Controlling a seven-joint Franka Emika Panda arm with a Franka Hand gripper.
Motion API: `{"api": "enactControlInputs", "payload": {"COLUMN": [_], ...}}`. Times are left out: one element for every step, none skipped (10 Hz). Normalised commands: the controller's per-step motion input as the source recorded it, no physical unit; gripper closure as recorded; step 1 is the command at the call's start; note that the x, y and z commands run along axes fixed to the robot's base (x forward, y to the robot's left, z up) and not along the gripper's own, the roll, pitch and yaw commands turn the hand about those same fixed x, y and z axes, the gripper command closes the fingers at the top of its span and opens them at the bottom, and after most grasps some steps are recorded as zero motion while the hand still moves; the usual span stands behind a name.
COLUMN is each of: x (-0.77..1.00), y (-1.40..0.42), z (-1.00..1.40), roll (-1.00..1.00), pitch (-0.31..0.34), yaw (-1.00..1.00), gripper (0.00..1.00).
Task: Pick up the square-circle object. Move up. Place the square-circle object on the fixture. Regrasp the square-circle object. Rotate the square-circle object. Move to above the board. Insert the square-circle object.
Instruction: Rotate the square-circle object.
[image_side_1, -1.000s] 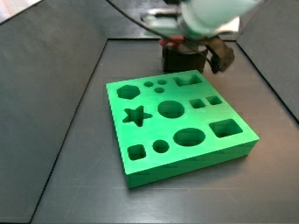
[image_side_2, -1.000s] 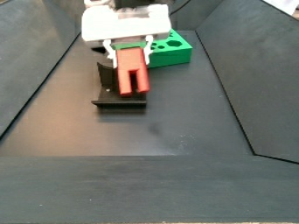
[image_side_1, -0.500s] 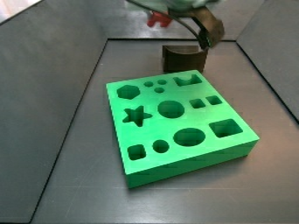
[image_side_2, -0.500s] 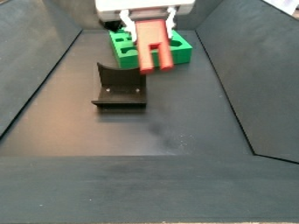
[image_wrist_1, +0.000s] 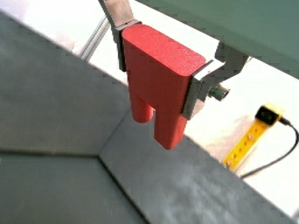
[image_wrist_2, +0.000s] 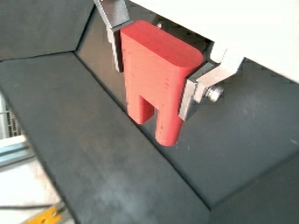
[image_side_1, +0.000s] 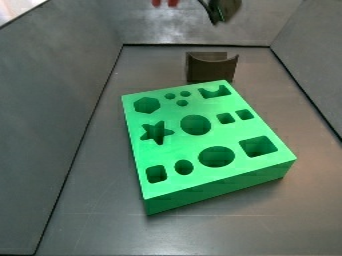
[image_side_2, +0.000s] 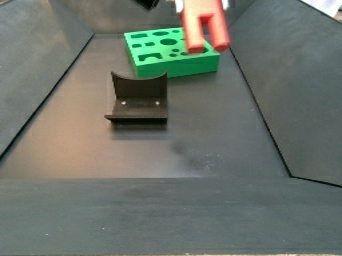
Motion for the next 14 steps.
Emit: {"api": "enactControlInputs", "payload": {"x": [-0.6, -0.46, -0.28, 0.0, 0.1, -0.01, -0.06, -0.04, -0.01, 0.01, -0.02, -0.03, -0.03, -0.03], "y": [0.03, 0.02, 0.01, 0.0, 0.03, 0.05, 0.03, 0.03, 0.02, 0.02, 0.02, 0.02, 0.02, 0.01], "z": [0.56, 0.37, 0.12, 0.0, 0.03, 0.05, 0.05, 0.04, 0.01, 0.01, 0.03, 0.04, 0.04, 0.04], "roll": [-0.15, -0.14, -0.14, -0.96, -0.95, -0.95, -0.94, -0.92, -0.91, -0.91, -0.9, -0.91, -0.92, -0.92], "pitch": [-0.041, -0.032, -0.022, -0.131, -0.101, -0.062, -0.017, 0.036, 0.091, 0.143, 0.226, 0.262, 0.331, 0.365], "yaw": [-0.09, -0.08, -0.07, -1.0, -1.0, -1.0, -1.0, -1.0, -1.0, -1.0, -1.0, -1.0, -1.0, -1.0], "gripper": [1.0, 1.0, 1.0, 1.0, 1.0, 1.0, 1.0, 1.0, 1.0, 1.0, 1.0, 1.0, 1.0, 1.0]}}
